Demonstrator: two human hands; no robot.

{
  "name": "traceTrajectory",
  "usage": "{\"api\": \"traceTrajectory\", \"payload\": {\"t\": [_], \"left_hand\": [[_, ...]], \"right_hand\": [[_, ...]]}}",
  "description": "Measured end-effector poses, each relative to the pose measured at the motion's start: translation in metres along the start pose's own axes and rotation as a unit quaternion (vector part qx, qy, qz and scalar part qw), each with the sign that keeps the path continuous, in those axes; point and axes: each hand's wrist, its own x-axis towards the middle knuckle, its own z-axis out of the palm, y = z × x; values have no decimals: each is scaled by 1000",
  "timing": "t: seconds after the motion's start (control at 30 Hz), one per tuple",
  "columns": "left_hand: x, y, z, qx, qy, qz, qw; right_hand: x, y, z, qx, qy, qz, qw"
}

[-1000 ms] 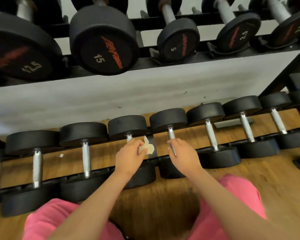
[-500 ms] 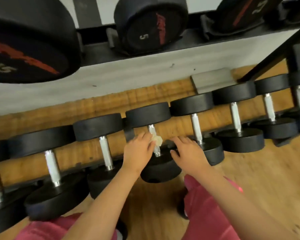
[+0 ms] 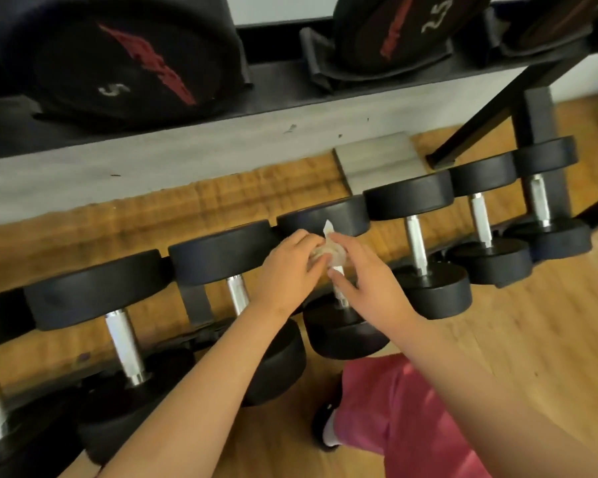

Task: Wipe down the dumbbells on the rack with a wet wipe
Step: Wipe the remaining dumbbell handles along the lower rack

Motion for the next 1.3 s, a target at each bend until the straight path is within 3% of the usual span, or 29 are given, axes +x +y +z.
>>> {"api": "traceTrajectory", "payload": {"t": [0.1,0.23,0.5,0.63,0.83,1.07,1.3], "left_hand": [[8,-6,21,-31,-1,20,999],[8,-15,36,-108,-12,5,994],[-43,-47,68,-103,-104,-110,983],[-67,-60,85,-44,-235,-151,959],[-64,-65,90,-124,-331,-157,922],[-66,-65,92,-93,-309,-131,937],[-66,-62,92,-33,-305,-101,946]], "right_hand": [[8,22,2,26,25,-30,999],[14,43,3,45,57,-5,997],[4,96,0,62,60,120,989],[-11,131,1,86,3,201,976],[-22,143,29,98,-135,208,964],[-15,138,44,3,-62,258,964],[-12,134,51,23,-78,262,962]]}}
